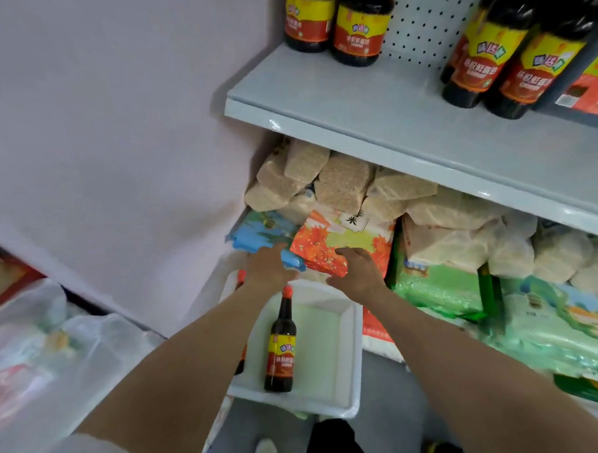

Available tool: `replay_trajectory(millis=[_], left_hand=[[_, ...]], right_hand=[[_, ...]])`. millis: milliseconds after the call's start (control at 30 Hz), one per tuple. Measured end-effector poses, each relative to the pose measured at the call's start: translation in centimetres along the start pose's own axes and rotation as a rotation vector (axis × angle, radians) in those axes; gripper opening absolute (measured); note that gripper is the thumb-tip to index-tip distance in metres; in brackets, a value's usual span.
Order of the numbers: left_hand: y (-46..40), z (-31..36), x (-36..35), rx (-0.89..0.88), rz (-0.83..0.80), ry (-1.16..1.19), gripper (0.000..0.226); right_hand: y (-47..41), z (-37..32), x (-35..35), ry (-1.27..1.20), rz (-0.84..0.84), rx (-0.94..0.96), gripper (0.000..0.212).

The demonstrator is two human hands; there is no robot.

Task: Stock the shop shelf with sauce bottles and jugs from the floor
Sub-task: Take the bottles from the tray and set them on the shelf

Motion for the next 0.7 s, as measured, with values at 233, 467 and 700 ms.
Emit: replay_trajectory(millis=[233, 467, 700], left_hand=[[-2.8, -6.5, -7.1, 0.187, -0.116, -0.062, 0.075], [-6.5, -12.6, -12.9, 0.389, -0.184, -0.034, 0.075], [-8.2, -18.1, -17.9, 0.58, -0.178, 0.125, 0.059]], right_hand=[[-3.9, 3.9, -8.2, -0.05, -0.181, -0.048, 0.077], [-8.3, 6.9, -16.5, -0.042, -0.417, -0.03, 0.083], [-10.8, 7.4, -21.8, -0.078, -0.513, -0.008, 0.084]])
Point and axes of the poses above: each hand's wrist, its own y-axis away from the middle knuckle, its own x-axis out of the back of the hand, z = x × y, the point moved 8 cm from there along -y, towards the middle knuckle, and after that the axes turned 10 degrees about y, right-handed, at the moved point
